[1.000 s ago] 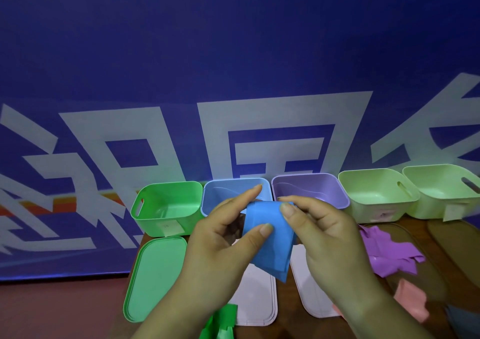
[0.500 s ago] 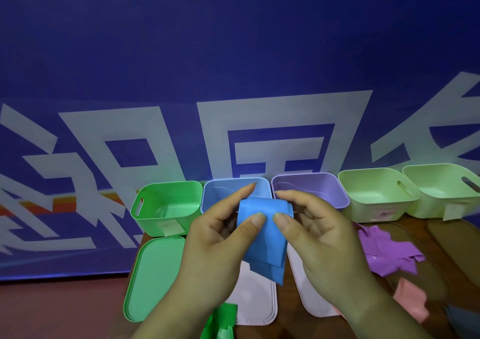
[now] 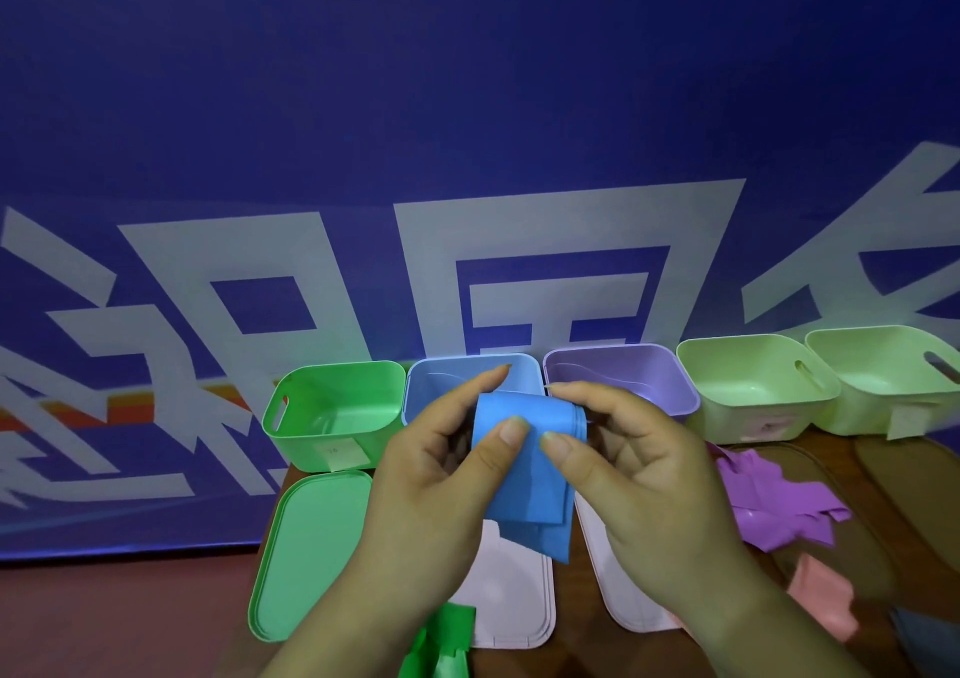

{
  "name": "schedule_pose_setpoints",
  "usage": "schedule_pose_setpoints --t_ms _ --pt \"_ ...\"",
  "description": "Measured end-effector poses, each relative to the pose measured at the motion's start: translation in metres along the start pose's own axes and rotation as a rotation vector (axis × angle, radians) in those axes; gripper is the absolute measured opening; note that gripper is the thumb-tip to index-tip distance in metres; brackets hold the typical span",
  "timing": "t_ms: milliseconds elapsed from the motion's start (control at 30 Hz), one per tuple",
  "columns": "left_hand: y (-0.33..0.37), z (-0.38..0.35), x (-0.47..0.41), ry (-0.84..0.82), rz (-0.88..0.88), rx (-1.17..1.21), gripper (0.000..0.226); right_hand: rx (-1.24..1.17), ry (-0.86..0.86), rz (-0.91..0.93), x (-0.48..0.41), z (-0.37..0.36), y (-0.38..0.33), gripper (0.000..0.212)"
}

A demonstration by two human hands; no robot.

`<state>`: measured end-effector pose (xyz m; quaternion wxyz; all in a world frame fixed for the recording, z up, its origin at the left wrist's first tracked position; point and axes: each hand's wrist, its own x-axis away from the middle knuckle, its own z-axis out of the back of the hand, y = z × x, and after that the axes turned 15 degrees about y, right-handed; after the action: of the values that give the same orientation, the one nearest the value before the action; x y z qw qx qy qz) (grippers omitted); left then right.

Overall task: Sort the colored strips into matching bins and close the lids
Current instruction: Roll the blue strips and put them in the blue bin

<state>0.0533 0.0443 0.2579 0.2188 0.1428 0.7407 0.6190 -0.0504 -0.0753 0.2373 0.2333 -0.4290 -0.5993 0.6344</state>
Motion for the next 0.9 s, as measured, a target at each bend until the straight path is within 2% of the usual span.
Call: schedule_pose_setpoints --t_ms 200,400,600,767,900 --pt "0.003 0.0 0.0 -0.027 -0.016 -0.002 0.046 -0.033 0.031 -0.07 -0.003 0.002 -0.003 0.029" --pt "0.004 0.002 -0.002 -0.027 -0.05 -0.034 0.038 -0.012 0.062 -0.107 -0.006 0.002 -0.006 0.026" --pt "0.005 0.0 -0.003 -0.032 -0.084 -0.044 0.035 0.035 0.047 -0.085 -0.008 0.002 -0.009 0.021" --pt "0.006 -0.001 -0.002 -0.001 -0.077 -0.032 0.034 0.022 0.028 -0.073 -0.006 0.001 -0.009 0.03" --pt "0.008 -0.003 -0.002 0.025 -0.053 -0.004 0.034 0.012 -0.008 -0.038 -0.003 0.001 -0.011 0.028"
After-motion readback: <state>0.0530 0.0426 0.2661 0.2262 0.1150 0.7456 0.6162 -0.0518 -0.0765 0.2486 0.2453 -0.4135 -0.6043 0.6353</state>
